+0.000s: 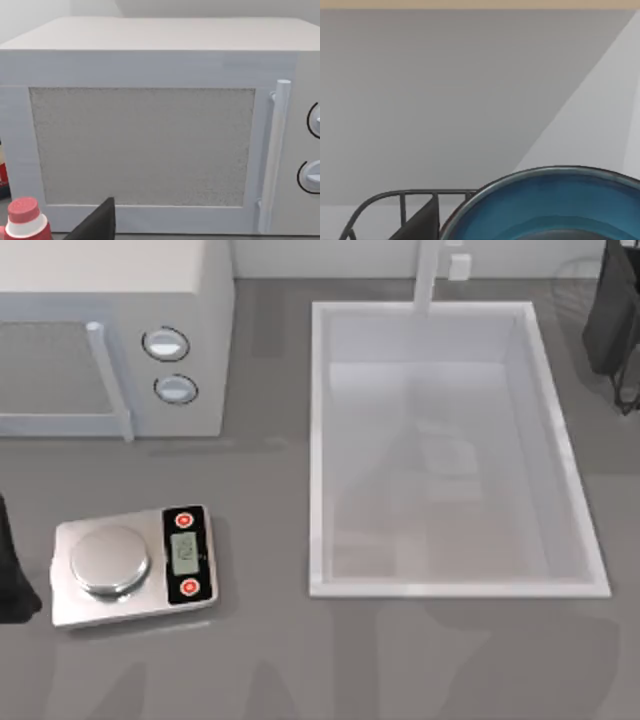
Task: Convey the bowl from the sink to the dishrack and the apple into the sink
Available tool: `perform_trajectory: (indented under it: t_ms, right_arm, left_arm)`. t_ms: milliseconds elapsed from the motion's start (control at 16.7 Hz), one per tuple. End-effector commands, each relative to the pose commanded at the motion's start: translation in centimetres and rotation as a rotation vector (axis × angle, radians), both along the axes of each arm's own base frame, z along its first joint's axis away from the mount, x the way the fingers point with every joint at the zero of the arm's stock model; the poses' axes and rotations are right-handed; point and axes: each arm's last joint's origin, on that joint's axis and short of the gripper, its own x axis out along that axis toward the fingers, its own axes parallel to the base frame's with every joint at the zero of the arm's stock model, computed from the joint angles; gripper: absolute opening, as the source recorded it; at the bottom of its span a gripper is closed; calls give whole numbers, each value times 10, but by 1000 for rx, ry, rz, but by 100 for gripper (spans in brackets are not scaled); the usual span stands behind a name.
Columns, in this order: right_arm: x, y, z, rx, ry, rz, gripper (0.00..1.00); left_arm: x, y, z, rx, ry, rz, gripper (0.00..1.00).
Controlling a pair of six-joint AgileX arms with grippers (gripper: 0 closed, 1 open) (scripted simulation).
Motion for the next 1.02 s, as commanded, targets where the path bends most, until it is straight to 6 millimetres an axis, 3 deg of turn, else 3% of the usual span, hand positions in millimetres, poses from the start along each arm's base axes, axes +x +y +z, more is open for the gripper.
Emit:
perform_trajectory:
  t_ms: [240, 540, 780, 1020]
  right_arm:
    - [-38, 22, 26, -3, -7, 1, 100]
    - [-119, 59, 45, -5, -13, 2, 100]
    - [-190, 82, 30, -5, -21, 4, 100]
    - [-239, 94, -9, -2, -27, 7, 100]
  left_arm:
    - [0, 0, 0, 0, 0, 0, 100]
    - [0, 0, 0, 0, 0, 0, 100]
    - [0, 0, 0, 0, 0, 0, 100]
    - [0, 0, 0, 0, 0, 0, 100]
